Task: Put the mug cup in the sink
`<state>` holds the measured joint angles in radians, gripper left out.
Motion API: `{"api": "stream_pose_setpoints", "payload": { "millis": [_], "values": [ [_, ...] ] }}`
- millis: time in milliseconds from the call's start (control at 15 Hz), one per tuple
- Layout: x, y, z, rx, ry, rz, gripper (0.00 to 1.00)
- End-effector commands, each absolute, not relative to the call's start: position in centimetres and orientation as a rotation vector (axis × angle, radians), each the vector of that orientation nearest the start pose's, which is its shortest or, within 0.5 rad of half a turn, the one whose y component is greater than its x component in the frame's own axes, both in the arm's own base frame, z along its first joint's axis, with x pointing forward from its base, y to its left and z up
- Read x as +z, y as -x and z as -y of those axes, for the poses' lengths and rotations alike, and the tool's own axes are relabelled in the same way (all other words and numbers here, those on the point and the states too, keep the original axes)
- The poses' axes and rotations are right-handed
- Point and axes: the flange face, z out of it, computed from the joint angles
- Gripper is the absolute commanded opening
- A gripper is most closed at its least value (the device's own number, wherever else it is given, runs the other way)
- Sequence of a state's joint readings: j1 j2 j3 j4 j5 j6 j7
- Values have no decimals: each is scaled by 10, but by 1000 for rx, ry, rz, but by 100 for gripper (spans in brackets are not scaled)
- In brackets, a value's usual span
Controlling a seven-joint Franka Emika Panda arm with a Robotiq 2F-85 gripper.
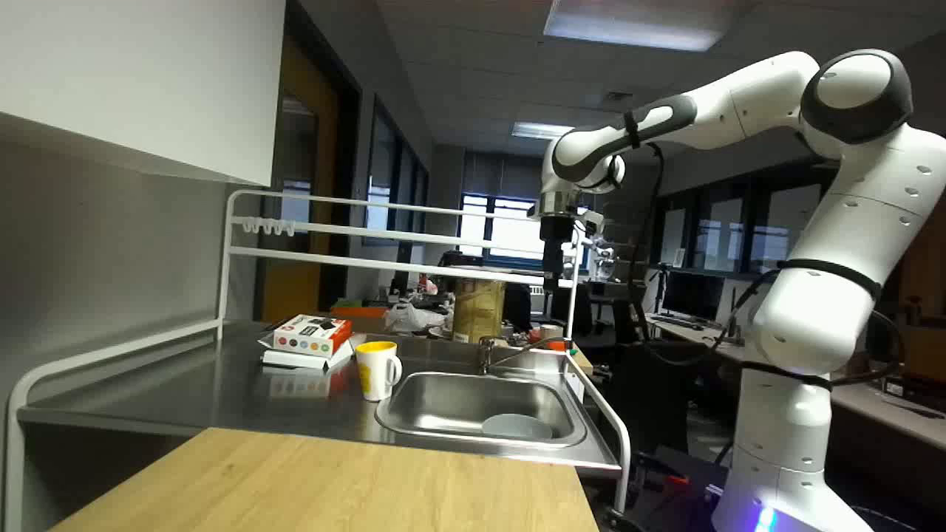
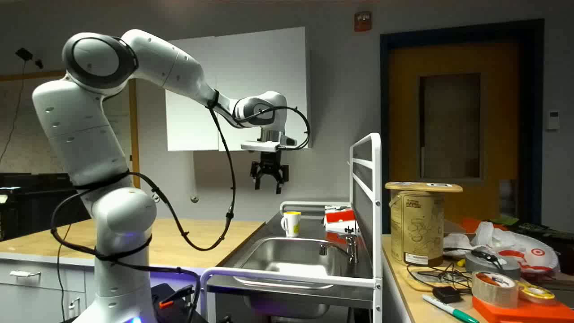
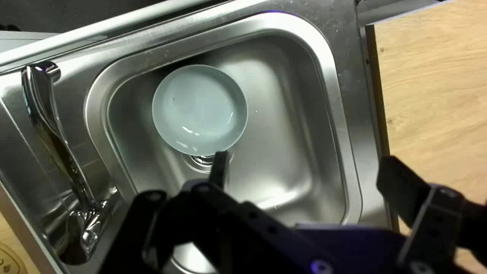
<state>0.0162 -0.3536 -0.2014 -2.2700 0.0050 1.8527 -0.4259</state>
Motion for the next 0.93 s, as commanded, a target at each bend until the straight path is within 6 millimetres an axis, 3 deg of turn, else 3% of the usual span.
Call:
{"api": "stream_pose_setpoints", "payload": {
  "millis": [0, 533, 867],
  "values": [
    [491, -432, 86, 65, 3026, 386, 100],
    [494, -432, 86, 54, 3028, 386, 100],
    [473, -475, 83, 29, 2988, 335, 100]
  ]
}}
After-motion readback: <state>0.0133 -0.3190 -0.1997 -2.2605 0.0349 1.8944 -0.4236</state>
